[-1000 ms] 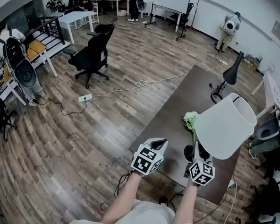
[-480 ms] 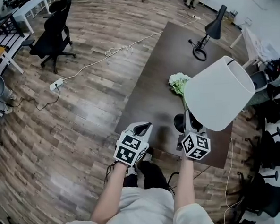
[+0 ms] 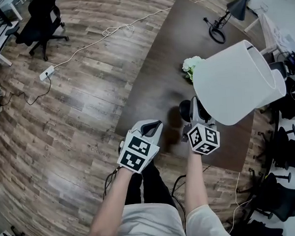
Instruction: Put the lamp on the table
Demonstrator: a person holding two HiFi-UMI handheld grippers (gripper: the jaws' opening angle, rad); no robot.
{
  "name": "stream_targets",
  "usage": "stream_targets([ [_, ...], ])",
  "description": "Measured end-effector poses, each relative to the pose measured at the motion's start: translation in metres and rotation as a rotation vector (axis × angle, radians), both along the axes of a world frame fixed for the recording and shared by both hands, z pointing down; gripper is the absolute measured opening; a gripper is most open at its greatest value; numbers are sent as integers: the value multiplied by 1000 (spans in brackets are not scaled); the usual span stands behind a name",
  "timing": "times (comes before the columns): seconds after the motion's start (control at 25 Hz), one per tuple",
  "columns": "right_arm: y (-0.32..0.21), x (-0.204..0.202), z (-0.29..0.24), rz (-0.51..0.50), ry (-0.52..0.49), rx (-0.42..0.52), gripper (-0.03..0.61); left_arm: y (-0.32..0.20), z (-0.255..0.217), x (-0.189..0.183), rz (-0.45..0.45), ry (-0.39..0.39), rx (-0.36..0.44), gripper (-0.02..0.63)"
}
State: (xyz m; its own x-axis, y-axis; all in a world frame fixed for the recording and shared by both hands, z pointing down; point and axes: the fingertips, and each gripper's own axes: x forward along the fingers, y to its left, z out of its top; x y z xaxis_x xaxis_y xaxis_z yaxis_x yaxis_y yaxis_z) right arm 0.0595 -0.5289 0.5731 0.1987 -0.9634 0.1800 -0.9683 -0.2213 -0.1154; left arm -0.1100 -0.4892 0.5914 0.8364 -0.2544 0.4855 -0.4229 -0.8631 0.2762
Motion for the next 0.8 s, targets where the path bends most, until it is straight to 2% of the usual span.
stream_targets([
  [0.16, -16, -6, 25, -22, 25, -20, 186, -8, 14, 4, -20, 17, -26, 0],
  [0.36, -27, -3, 49, -59, 77, -44, 186, 3, 19, 22, 18, 28, -31, 0],
  [0.64, -40, -10, 69, -97, 125, -65, 184, 19, 28, 24, 29, 47, -54, 0],
  [0.8, -44, -12, 78, -106, 144, -76, 186, 20, 36, 18, 4, 10, -17, 0],
])
